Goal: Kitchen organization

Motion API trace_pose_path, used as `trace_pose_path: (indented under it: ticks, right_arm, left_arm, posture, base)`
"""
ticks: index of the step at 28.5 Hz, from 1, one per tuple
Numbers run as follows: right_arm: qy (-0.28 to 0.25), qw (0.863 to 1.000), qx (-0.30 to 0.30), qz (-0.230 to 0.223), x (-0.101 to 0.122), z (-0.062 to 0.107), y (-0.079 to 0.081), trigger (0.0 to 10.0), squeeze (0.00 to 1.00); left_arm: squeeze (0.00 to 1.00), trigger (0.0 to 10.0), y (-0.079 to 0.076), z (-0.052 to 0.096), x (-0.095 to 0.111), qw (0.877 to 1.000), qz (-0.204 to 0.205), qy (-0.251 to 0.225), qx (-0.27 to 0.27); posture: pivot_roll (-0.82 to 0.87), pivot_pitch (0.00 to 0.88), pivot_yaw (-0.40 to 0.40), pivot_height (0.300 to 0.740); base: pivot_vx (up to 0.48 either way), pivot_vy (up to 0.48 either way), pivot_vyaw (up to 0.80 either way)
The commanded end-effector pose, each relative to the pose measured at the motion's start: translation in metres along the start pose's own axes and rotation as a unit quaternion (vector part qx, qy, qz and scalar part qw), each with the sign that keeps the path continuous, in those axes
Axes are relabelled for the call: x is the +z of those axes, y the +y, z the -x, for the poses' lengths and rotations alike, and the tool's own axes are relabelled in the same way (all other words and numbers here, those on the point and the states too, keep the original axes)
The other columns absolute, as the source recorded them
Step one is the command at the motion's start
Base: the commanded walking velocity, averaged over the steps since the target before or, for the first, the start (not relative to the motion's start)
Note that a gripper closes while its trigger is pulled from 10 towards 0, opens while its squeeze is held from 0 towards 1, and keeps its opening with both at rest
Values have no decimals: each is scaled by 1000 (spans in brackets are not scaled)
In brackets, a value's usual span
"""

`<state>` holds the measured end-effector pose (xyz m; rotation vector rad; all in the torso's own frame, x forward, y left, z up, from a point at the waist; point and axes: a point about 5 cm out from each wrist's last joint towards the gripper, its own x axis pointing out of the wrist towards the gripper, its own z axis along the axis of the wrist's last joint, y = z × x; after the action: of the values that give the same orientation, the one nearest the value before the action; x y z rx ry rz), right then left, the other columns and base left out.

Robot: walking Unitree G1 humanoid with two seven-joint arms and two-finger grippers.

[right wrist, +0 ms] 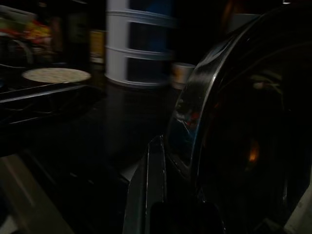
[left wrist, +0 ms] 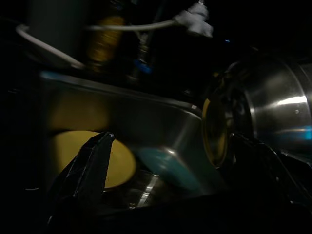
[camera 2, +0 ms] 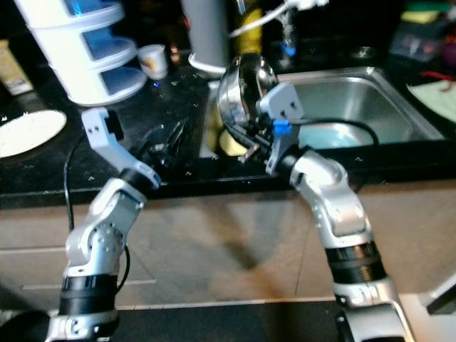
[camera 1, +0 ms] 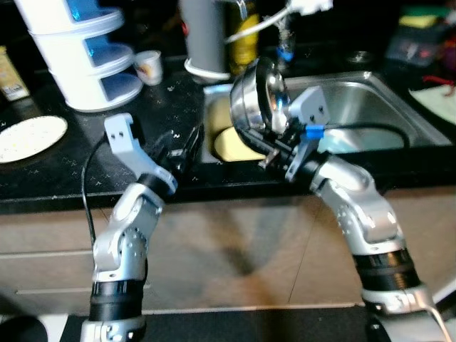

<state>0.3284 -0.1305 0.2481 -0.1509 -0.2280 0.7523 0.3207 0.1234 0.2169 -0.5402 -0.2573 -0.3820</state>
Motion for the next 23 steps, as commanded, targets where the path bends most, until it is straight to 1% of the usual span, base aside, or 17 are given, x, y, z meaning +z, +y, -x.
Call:
trace_pose_path:
  ticks: [1,3,6,10,13,15,16,17,18,21,23]
  right_arm:
    - [-12,1000,12,9,5,-5,5,10000,0]
    - [-12,1000,12,9,5,-5,5,10000,0]
    - [-12,1000,13,9,5,-5,4,10000,0]
    - [-10,1000,12,10,5,-5,3,10000,0]
    - [-8,1000,9,13,5,-4,2,10000,0]
    - [-4,1000,3,15,4,-4,1,10000,0]
    - [-1,1000,-3,17,3,-4,-1,10000,0]
    - [13,999,-22,26,1,-5,-5,10000,0]
    - [13,999,-22,26,1,-5,-5,10000,0]
    - [30,998,-51,29,-3,-8,-13,10000,0]
    - [35,997,-61,31,-2,-10,-17,10000,0]
  left_arm:
    - [0,10000,7,4,0,1000,-1,-1,14]
    - [0,10000,5,4,0,1000,5,-3,5]
    - [0,10000,4,4,0,1000,6,-4,5]
    - [0,10000,8,4,3,1000,6,-10,17]
    - [0,10000,10,4,3,1000,-9,-3,19]
    - [0,10000,11,4,6,1000,-13,-10,18]
    - [0,10000,11,4,10,1000,-15,-18,17]
    - [0,10000,12,4,16,999,-18,-29,16]
    - [0,10000,12,4,16,999,-18,-29,16]
    - [0,10000,12,0,30,998,-27,-49,11]
    - [0,10000,14,0,45,997,-45,-66,14]
  posture:
    - [-28,0,42,740]
    - [-27,0,40,740]
    - [-25,0,38,740]
    - [-25,0,35,740]
    - [-25,0,35,740]
    - [-25,0,34,740]
    - [-23,0,31,740]
    - [-21,0,31,740]
    - [-21,0,31,740]
    - [-13,0,24,740]
    - [-14,0,28,740]
  base:
    - [0,0,0]
    - [0,0,0]
    - [0,0,0]
    - [0,0,0]
    - [0,0,0]
    - [251,0,0]
    - [334,0,0]
    - [341,0,0]
    - [341,0,0]
    - [346,0,0]
    - [345,0,0]
